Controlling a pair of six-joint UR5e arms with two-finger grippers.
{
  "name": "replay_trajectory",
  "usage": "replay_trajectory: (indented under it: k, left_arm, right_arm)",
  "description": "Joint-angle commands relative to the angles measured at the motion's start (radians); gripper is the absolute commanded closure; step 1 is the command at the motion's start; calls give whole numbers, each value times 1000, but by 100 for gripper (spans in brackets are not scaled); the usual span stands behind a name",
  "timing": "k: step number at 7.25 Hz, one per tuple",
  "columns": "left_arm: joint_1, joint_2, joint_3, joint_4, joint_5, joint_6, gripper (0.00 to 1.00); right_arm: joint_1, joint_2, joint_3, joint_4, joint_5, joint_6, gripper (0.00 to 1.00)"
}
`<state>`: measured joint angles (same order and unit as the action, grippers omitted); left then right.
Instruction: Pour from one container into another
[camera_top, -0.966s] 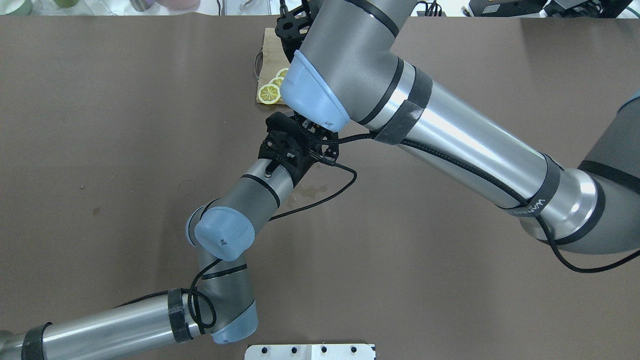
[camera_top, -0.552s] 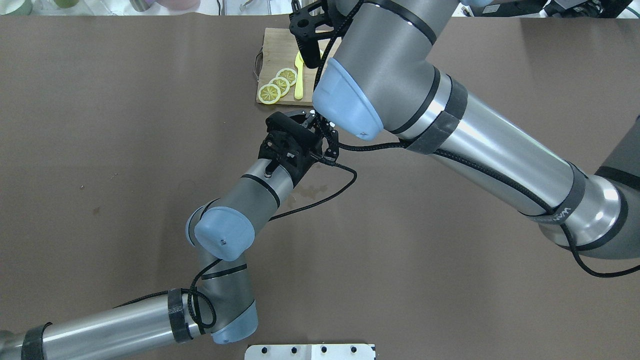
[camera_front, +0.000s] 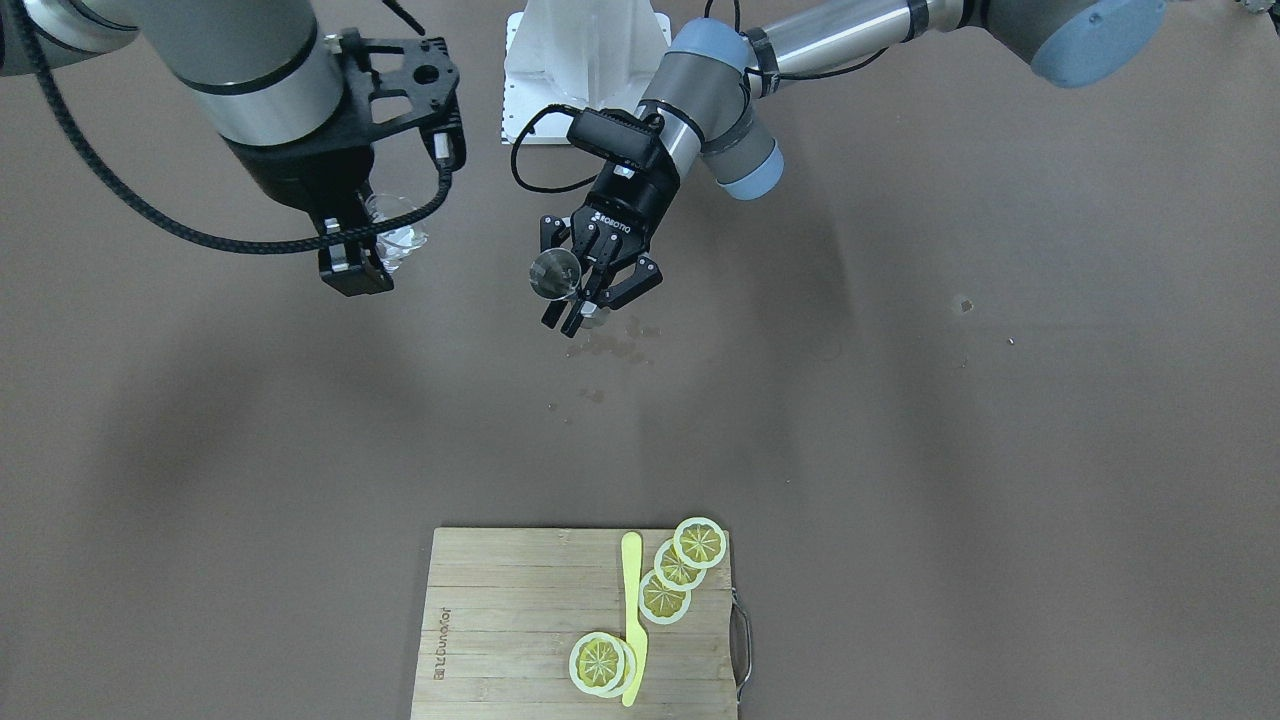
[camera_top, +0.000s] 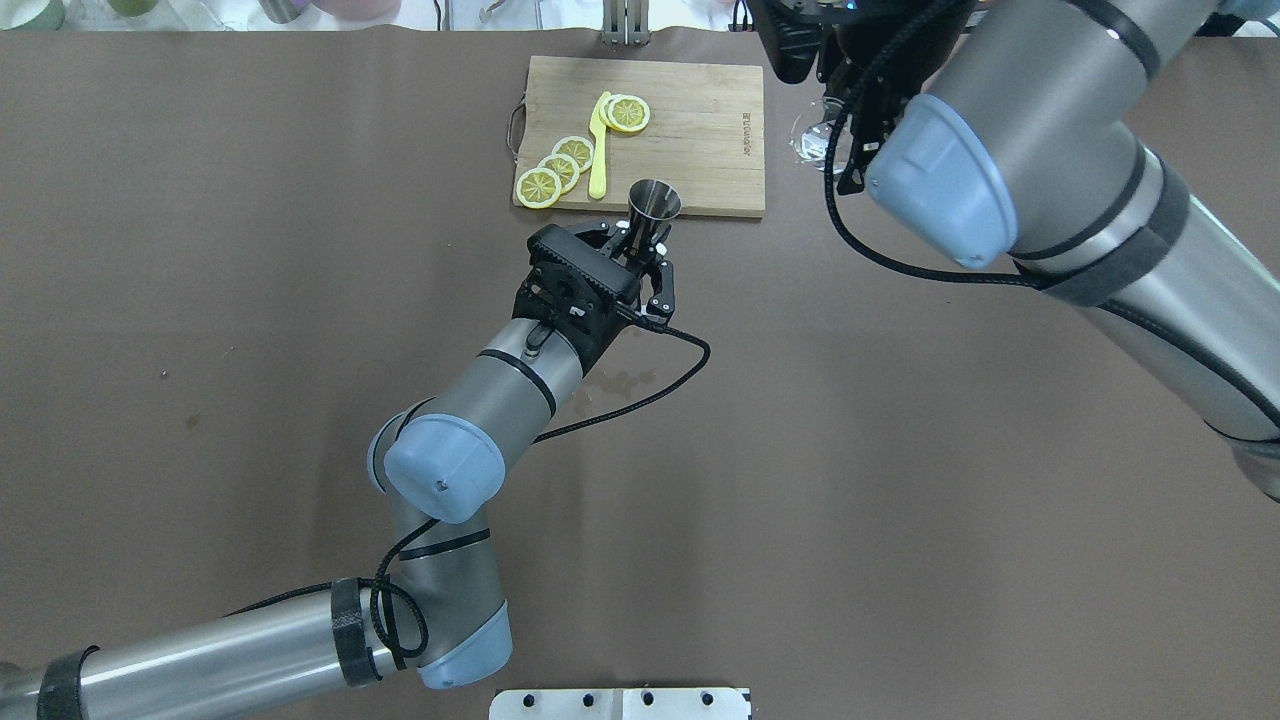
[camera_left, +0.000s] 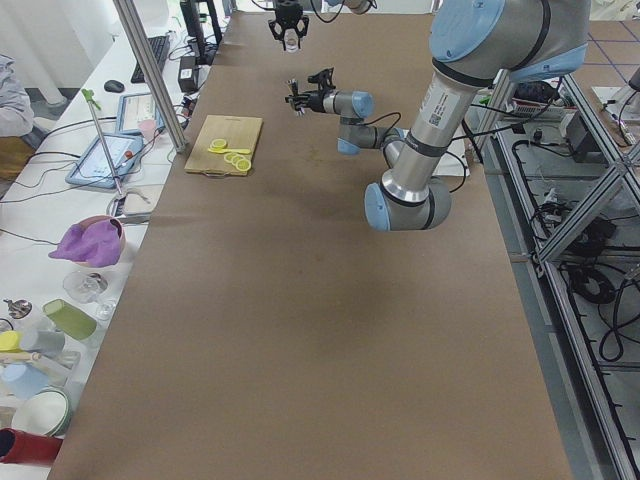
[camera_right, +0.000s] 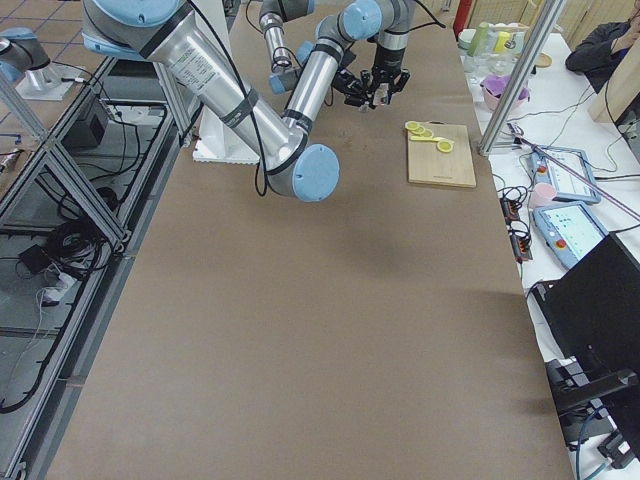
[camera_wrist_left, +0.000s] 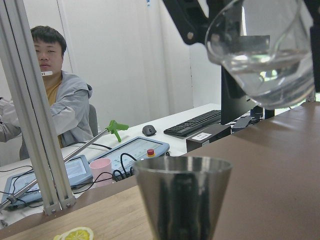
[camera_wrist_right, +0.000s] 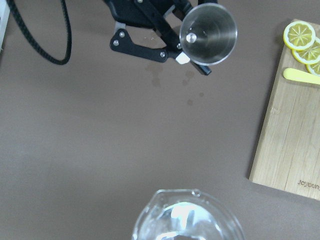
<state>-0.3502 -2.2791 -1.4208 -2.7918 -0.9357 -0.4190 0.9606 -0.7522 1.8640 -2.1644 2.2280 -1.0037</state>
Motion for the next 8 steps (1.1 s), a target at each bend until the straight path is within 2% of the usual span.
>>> replay_trajectory:
  k: [1,3,4,5,8]
  left_arm:
    - [-1,4,-3,1,2,2,100]
    - [-4,30,-7,-6,3,2,100]
    - [-6,61,-1,-56,5,2,100]
    - [-3,104,-9,-122,58,5,100]
    - [-7,232,-15,-274,147,34,100]
  right_arm:
    - [38,-158,52,165,44,5,100]
    - [46,-287,41,378,53,31,100]
    - [46,-338,32,449,58,31,100]
    - [49,-381,18,509,86,31,100]
    - [111,-410,-48,534,217,25,100]
